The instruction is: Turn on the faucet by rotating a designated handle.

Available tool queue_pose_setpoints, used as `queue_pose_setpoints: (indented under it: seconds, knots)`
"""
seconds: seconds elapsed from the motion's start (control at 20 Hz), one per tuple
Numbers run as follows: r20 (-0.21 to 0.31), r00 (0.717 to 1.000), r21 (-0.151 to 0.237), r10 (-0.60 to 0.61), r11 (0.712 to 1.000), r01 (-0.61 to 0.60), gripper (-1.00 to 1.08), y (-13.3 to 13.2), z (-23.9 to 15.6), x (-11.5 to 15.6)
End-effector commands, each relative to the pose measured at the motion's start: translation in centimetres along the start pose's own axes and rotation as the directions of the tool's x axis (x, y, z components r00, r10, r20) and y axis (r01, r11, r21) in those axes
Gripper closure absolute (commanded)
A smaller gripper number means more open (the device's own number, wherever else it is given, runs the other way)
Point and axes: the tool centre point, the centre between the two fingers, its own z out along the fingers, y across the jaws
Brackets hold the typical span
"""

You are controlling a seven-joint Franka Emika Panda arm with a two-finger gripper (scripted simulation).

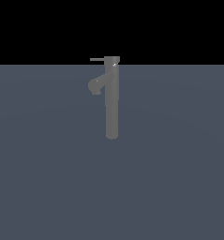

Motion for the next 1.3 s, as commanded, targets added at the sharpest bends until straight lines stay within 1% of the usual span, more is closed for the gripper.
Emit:
queue_pose_setpoints:
  seconds: [0.0, 0.15, 0.45, 0.75, 1.0, 1.25]
  knots:
    - [0.0, 1.0, 0.0, 0.0, 1.0, 0.0, 1.08, 0.0, 0.0, 0.0]
    - [0.003, 1.0, -0.005, 0.004, 1.0, -0.004, 1.08, 0.1, 0.0, 0.1]
    - [0.018, 1.0, -0.027, 0.02, 0.999, -0.019, 1.08, 0.5, -0.1, 0.3]
    - [0.017, 1.0, -0.026, 0.02, 0.999, -0.019, 1.08, 0.5, -0.1, 0.6]
    - [0.017, 1.0, -0.029, 0.023, 0.999, -0.023, 1.08, 0.3, 0.1, 1.8]
    - [0.017, 0.999, -0.032, 0.028, 0.999, -0.028, 1.08, -0.2, 0.4, 4.2]
